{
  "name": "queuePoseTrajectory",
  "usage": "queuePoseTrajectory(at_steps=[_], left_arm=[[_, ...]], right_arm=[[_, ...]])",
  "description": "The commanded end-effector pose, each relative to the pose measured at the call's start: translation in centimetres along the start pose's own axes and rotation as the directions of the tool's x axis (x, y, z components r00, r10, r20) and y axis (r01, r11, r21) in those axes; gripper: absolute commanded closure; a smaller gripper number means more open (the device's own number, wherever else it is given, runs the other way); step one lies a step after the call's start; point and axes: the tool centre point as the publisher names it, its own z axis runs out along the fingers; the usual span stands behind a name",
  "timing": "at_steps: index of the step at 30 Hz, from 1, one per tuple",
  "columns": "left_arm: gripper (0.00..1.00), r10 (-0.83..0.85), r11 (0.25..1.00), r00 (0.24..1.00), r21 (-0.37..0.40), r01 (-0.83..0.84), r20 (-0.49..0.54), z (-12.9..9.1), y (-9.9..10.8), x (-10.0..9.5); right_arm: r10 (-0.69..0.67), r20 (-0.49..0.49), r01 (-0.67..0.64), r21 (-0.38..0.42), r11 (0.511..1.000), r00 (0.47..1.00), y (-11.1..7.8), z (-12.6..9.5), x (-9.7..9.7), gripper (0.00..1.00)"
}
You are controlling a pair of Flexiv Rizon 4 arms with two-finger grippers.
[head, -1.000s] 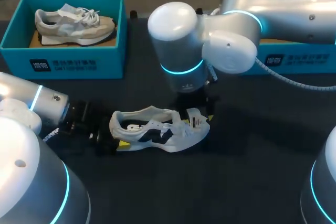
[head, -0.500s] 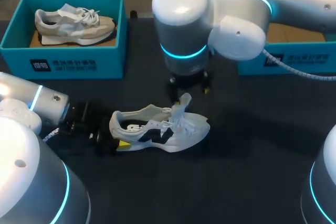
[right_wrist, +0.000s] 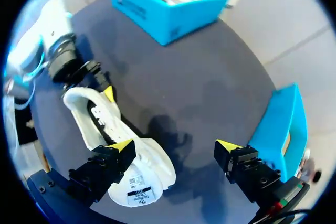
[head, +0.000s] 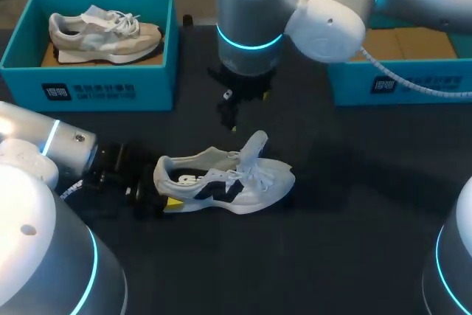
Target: Take the shoe out of the shoebox, open the shoe tongue, remove and reinsert the insole, then place the shoe into the shoebox
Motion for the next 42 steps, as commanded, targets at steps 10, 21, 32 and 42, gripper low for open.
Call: queuePoseTrajectory(at_steps=[10, 21, 32, 42], left_arm=[[1.0, -0.001, 1.0, 1.0, -0.002, 0.001, 0.0, 0.7, 0.6, 0.0], [1.0, -0.001, 1.0, 1.0, -0.002, 0.001, 0.0, 0.7, 0.6, 0.0], [1.0, -0.001, 1.0, 1.0, -0.002, 0.001, 0.0, 0.7, 0.6, 0.0], [1.0, -0.001, 1.0, 1.0, -0.002, 0.001, 0.0, 0.7, 0.6, 0.0]], right_arm=[[-0.754, -0.143, 0.662, -0.392, 0.638, 0.642, -0.4, 0.8, 4.5, 0.54], [-0.763, -0.155, 0.661, -0.412, 0.627, 0.628, -0.8, 1.5, 5.5, 1.0], [-0.763, -0.155, 0.661, -0.412, 0.627, 0.628, -0.8, 1.5, 5.5, 1.0], [-0.746, -0.187, 0.645, -0.398, 0.653, 0.639, 0.6, 2.4, 9.0, 1.0]])
